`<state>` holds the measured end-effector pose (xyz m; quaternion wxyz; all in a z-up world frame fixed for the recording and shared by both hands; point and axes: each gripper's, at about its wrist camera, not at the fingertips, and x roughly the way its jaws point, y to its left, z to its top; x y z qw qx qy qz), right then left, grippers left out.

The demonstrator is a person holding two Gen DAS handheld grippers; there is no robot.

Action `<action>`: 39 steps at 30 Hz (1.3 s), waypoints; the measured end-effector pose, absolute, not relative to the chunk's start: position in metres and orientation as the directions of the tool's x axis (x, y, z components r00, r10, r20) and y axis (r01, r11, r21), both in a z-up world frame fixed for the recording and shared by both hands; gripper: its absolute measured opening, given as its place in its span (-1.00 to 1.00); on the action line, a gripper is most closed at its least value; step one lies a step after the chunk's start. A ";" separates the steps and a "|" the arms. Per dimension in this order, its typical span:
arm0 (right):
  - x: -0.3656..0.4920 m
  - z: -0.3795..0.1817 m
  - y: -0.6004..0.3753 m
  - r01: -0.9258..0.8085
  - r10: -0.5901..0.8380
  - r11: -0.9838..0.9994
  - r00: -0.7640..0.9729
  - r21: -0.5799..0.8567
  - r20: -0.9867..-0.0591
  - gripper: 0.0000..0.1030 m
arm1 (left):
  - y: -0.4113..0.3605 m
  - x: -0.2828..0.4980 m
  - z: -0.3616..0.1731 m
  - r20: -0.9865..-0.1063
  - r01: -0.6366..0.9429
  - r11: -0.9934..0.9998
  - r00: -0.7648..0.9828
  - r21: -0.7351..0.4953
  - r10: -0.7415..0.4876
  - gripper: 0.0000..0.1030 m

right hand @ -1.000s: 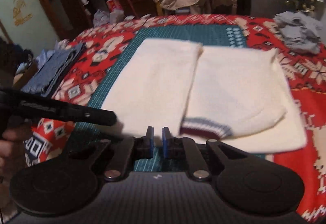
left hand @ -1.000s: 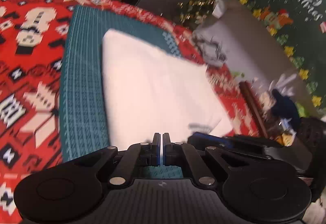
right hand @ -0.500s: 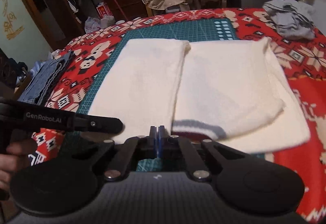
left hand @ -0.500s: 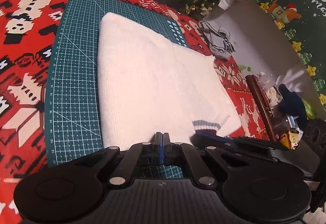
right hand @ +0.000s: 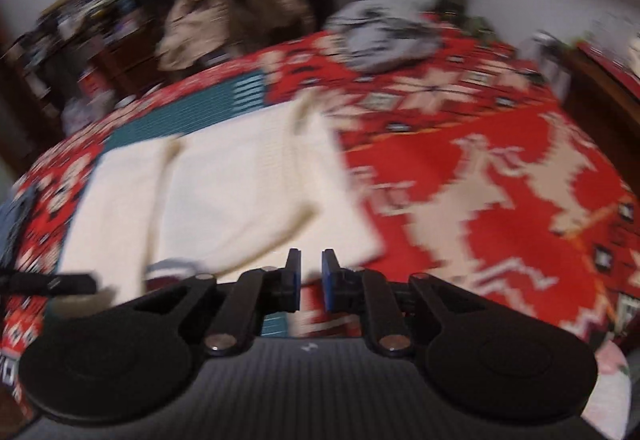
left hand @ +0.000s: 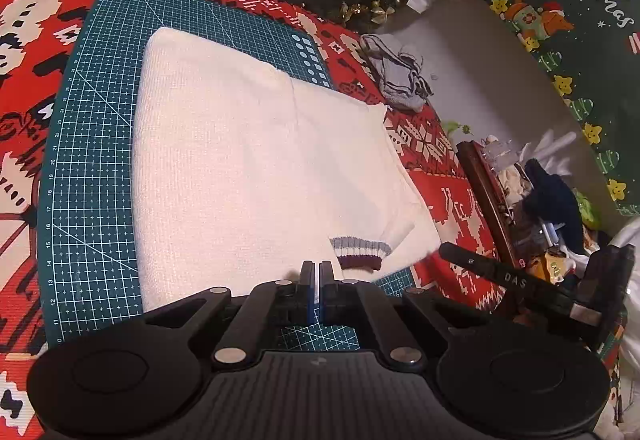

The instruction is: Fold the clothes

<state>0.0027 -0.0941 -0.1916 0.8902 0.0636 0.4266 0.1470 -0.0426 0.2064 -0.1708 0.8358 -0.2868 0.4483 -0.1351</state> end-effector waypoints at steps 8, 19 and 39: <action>0.017 -0.208 -0.109 -0.163 0.292 0.956 0.602 0.244 -0.743 -0.66 | 0.222 -0.046 -0.171 -0.690 -0.095 0.798 0.571 -0.594 -0.445 -0.98; 0.017 -0.177 -0.074 -0.304 0.386 0.921 0.632 0.243 -0.673 -0.66 | 0.250 -0.042 -0.168 -0.684 -0.170 0.781 0.614 -0.601 -0.393 -0.98; 0.173 -0.220 0.050 -0.234 0.716 0.698 0.245 0.677 -0.654 -0.39 | 0.265 0.012 -0.173 -0.650 -0.163 0.750 0.635 -0.641 -0.417 -0.98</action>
